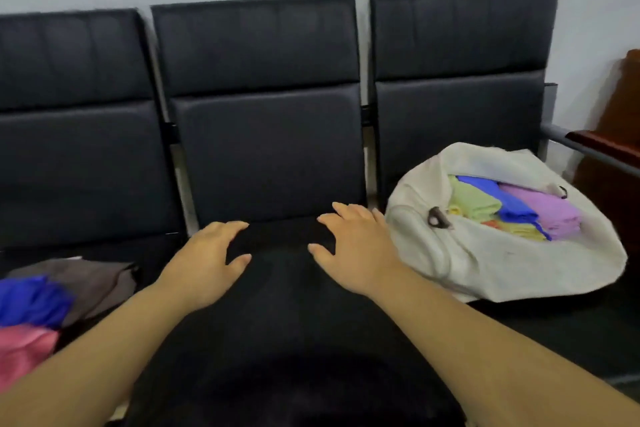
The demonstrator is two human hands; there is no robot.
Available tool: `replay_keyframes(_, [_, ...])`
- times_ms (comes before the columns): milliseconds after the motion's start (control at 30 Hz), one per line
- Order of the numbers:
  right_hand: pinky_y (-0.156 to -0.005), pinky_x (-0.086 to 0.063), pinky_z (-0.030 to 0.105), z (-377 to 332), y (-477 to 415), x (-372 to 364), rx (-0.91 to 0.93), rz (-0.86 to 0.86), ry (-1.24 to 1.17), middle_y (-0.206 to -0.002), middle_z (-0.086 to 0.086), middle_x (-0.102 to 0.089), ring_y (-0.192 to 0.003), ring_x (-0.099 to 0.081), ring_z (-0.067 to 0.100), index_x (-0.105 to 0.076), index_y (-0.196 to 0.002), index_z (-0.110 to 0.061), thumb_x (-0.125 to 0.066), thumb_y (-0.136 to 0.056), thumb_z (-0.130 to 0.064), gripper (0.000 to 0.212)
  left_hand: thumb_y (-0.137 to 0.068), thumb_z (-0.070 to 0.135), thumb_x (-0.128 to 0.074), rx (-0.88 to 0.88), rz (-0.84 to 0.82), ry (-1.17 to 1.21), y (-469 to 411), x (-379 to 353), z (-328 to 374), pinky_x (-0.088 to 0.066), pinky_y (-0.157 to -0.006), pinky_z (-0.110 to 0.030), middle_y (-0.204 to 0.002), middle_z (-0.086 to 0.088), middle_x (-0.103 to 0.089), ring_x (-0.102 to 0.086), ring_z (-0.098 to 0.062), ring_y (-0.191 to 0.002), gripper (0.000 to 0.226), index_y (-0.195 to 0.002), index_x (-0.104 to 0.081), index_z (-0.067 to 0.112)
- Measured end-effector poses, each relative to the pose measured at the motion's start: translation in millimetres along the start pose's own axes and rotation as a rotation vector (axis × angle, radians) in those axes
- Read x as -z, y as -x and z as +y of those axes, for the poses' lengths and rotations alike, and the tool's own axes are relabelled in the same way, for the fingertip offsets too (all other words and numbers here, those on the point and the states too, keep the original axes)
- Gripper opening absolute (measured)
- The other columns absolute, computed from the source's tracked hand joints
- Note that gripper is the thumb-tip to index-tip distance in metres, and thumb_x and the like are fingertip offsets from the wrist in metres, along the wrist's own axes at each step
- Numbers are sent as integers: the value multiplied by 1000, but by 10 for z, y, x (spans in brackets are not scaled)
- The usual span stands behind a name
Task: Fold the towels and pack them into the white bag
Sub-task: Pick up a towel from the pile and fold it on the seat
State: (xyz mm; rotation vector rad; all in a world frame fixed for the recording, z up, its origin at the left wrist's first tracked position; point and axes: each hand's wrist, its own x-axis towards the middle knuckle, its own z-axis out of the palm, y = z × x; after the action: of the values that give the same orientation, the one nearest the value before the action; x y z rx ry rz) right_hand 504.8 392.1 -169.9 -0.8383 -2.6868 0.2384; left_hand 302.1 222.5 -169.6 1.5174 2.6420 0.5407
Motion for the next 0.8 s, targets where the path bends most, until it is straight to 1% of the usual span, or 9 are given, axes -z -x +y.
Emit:
replay_keyframes(133, [-121,-28,47,-1110,-323,-510,152,-181,-68,-165,-1,-27,-150,-26,25,-41,-152,-31,-47,-97,-60,62,-92,53,-61,159,-8,-89,492,338,-1140,-44,-109,-40,-144,5,-46,-48,-22,-132,67,-151,-38,32])
replay_keyframes(233, [-117,-34,45,-1871,-532,-945,240,-316,-164,-164,-2,-28,-148,-29,26,-41,-152,-29,-52,-98,-54,60,-82,62,-58,326,-15,-156,836,509,-2064,-44,-107,-44,-137,-5,-53,-52,-31,-126,73,-145,-46,28])
replay_keyframes(400, [-112,-41,38,-2856,-835,-1590,322,-446,-279,-154,-4,-40,-139,-42,21,-48,-147,-28,-59,-96,-48,56,-86,40,-74,547,18,-62,1312,687,-3075,-33,-111,-38,-138,-9,-51,-46,-31,-133,68,-147,-49,22])
replay_keyframes(500, [-101,-48,31,-3295,-881,-1909,384,-538,-358,-143,-5,-51,-121,-56,15,-54,-139,-31,-68,-91,-49,54,-75,58,-64,552,-42,-15,1438,707,-3440,-39,-105,-35,-127,1,-59,-53,-25,-123,65,-133,-60,29])
replay_keyframes(567, [-92,-48,24,-3499,-822,-2112,436,-673,-414,-136,-7,-54,-110,-60,11,-56,-136,-34,-75,-85,-50,57,-72,53,-65,536,-106,45,1475,681,-3541,-47,-97,-36,-114,8,-63,-58,-16,-110,51,-119,-66,33])
replay_keyframes(633, [-91,-45,22,-3611,-720,-2321,534,-762,-387,-131,-7,-54,-110,-58,11,-54,-141,-33,-78,-83,-50,66,-73,49,-70,495,-163,76,1512,596,-3623,-47,-103,-38,-127,7,-57,-54,-14,-119,54,-126,-62,41])
replay_keyframes(700, [-93,-45,24,-3644,-646,-2501,625,-728,-328,-127,-5,-58,-111,-57,14,-53,-142,-33,-77,-84,-48,65,-78,51,-74,495,-234,68,1543,521,-3663,-33,-117,-36,-151,2,-37,-38,-20,-141,68,-142,-49,51])
replay_keyframes(733, [-92,-45,25,-3647,-627,-2554,635,-694,-320,-122,-6,-62,-107,-59,14,-55,-140,-34,-76,-85,-43,60,-83,48,-74,502,-283,74,1559,484,-3688,-27,-118,-33,-155,1,-30,-32,-21,-145,69,-145,-44,52])
replay_keyframes(800, [-85,-46,23,-3627,-640,-2575,604,-669,-361,-105,-10,-65,-93,-61,10,-62,-133,-34,-77,-86,-33,49,-89,45,-71,490,-374,106,1571,441,-3687,-25,-116,-29,-150,2,-33,-36,-20,-141,65,-147,-42,51])
